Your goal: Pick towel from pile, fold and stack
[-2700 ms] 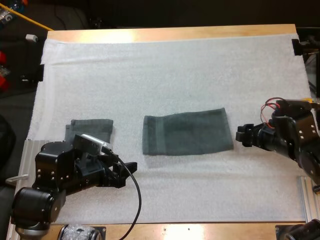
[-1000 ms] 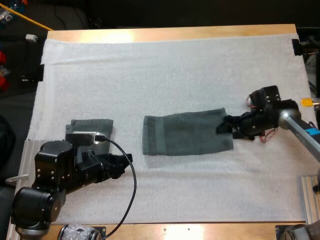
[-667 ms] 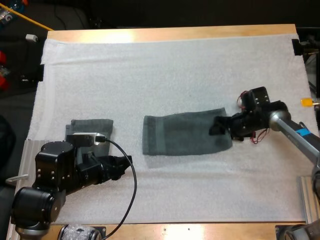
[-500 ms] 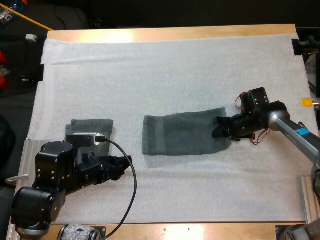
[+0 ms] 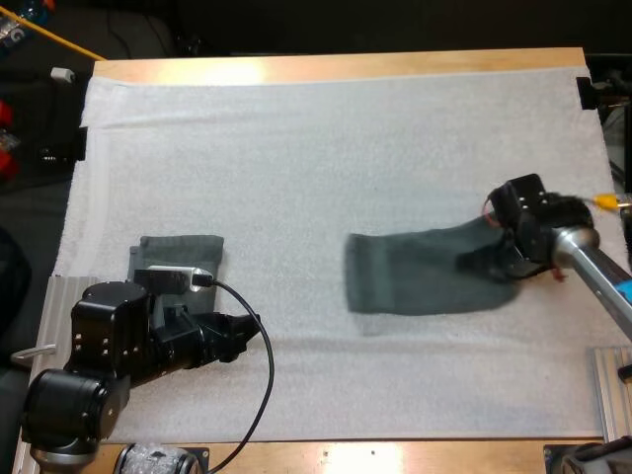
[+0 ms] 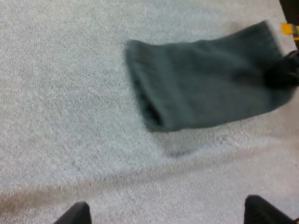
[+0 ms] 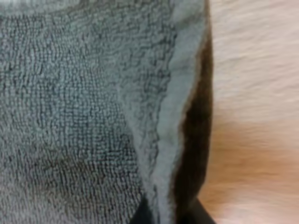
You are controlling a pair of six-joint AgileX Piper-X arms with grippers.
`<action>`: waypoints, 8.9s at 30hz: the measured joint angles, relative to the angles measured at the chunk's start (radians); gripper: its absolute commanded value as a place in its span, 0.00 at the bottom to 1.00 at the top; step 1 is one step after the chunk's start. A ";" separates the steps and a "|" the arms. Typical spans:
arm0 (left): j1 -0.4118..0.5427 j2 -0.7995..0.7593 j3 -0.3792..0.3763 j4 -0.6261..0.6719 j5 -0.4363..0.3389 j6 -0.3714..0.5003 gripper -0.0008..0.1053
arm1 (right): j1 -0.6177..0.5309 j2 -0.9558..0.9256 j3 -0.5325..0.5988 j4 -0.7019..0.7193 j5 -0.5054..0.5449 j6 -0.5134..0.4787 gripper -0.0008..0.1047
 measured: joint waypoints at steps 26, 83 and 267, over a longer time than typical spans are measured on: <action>0.000 0.000 0.000 0.000 0.062 0.000 0.60 | 0.373 0.076 -0.023 -0.188 -0.127 0.332 0.01; 0.000 0.000 0.000 -0.002 0.069 0.046 0.60 | 0.494 -0.339 -0.023 -0.188 -0.221 0.443 0.59; 0.304 0.840 -0.320 0.100 -0.341 0.515 0.01 | 0.494 -0.884 -0.023 0.220 -0.246 0.410 0.59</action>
